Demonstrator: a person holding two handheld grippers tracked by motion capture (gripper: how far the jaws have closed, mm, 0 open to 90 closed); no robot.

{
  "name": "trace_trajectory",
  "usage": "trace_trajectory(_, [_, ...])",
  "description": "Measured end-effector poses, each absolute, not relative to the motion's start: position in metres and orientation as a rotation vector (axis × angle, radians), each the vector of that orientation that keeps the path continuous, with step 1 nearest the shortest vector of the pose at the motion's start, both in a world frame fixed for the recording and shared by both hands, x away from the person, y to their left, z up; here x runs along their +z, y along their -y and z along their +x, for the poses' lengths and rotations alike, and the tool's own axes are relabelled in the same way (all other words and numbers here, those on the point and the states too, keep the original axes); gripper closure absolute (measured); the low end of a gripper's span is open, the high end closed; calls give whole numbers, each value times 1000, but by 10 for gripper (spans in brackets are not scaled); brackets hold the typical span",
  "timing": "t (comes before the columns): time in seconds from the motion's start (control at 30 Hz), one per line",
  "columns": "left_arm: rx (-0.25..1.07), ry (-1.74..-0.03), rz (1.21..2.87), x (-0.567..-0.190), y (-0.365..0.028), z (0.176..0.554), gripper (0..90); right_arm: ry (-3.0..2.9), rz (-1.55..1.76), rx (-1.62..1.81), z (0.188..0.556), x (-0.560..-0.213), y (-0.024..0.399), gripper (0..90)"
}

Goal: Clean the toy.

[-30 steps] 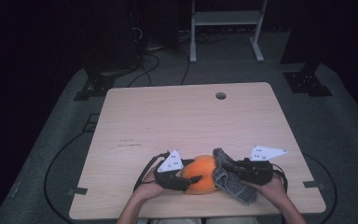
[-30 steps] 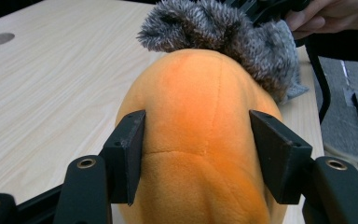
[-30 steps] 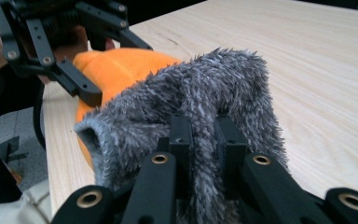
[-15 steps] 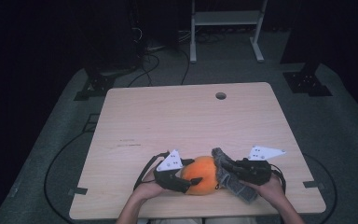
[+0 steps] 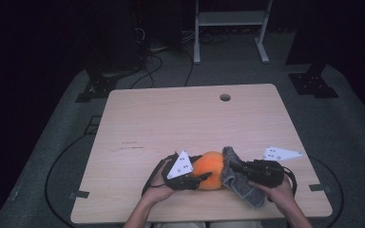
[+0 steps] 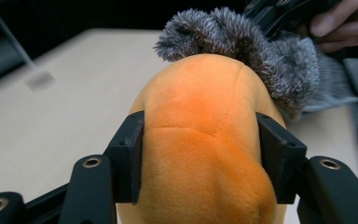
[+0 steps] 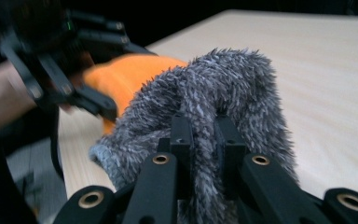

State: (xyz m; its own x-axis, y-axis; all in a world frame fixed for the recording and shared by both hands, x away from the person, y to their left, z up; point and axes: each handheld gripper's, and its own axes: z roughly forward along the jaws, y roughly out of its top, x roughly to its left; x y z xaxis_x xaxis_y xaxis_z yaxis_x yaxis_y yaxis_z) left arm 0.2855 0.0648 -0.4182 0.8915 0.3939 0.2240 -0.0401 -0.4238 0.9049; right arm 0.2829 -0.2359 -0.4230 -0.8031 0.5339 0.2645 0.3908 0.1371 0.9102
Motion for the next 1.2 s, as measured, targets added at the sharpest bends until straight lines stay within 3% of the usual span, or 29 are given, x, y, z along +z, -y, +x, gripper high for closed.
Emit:
trace_trajectory(0.07, [422,-301,1995,-423,-65,293,336,-2268,949,1744,287,-423,235,799])
trace_trajectory(0.13, [275,-397,2004,-428,-69,301,185,-2322,963,1690,291,-431,230,800])
trace_trajectory(0.2, [211,-456,1953,-428,-76,303,161,-2329,947,1709,289,-436,224,799])
trace_trajectory(0.27, [167,-489,1921,-426,-83,305,167,-2345,904,1691,286,-432,219,799])
trace_trajectory(0.4, [147,-496,1933,-429,-86,304,280,-2360,887,1663,284,-435,221,798])
trace_trajectory(0.6, [184,-475,1977,-429,-81,299,320,-2383,996,1514,290,-441,236,800])
trace_trajectory(0.77, [186,-409,2016,-429,-78,294,334,-2322,857,1753,284,-423,227,799])
trace_trajectory(0.87, [165,-389,2002,-425,-79,294,244,-2386,801,1643,282,-431,215,798])
trace_trajectory(0.93, [115,-458,1973,-419,-83,298,166,-2386,808,1640,280,-435,214,799])
trace_trajectory(1.07, [84,-638,2014,-423,-79,305,97,-2396,779,1614,276,-434,214,798])
trace_trajectory(1.13, [16,-642,2017,-430,-78,306,143,-2404,776,1607,276,-433,214,798])
trace_trajectory(1.2, [35,-624,2022,-430,-76,304,263,-2408,787,1608,276,-434,215,797])
